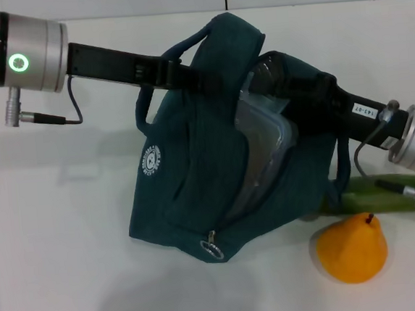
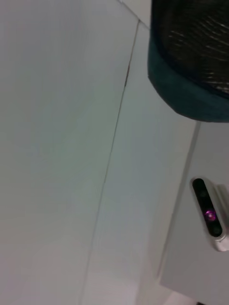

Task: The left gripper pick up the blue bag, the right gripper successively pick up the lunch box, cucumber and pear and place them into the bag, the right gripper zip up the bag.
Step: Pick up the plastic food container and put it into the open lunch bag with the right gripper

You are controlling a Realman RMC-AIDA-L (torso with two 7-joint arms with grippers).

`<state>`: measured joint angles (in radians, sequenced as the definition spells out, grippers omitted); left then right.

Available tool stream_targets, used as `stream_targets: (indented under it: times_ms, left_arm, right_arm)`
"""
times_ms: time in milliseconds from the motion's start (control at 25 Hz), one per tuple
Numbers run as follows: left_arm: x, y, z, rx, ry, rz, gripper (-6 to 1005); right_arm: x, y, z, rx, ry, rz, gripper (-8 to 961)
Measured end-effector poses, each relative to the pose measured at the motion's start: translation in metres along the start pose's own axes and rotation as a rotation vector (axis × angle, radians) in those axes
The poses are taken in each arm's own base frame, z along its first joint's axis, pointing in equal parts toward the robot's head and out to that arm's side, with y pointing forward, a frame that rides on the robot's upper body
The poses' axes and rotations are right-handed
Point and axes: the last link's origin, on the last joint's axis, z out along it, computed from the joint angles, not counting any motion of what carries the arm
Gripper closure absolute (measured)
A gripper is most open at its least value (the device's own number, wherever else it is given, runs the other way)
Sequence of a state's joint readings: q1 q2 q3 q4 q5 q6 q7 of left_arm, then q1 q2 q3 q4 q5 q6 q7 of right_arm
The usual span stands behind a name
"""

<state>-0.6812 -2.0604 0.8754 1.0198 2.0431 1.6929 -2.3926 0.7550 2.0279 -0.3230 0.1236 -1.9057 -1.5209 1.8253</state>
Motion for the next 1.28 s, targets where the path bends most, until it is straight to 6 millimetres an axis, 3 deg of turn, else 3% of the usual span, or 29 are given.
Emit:
stream_targets:
  times_ms: [680, 920, 1120, 1280]
  left_arm:
    - [-0.006, 0.004, 0.001, -0.077, -0.012, -0.040, 951]
    - [-0.006, 0.005, 0.001, -0.084, -0.010, -0.043, 951]
    - [-0.007, 0.005, 0.000, -0.087, -0.005, -0.046, 951]
    - [-0.006, 0.005, 0.000, -0.087, -0.003, -0.045, 951]
  right_arm:
    - [-0.012, -0.001, -0.009, 0.029, 0.012, -0.214, 840]
    - [-0.015, 0.002, -0.014, 0.018, 0.013, -0.286, 792]
    - [-0.015, 0.001, -0.025, 0.023, 0.008, -0.323, 567]
    - [-0.014, 0.008, -0.037, -0.027, -0.020, -0.427, 447]
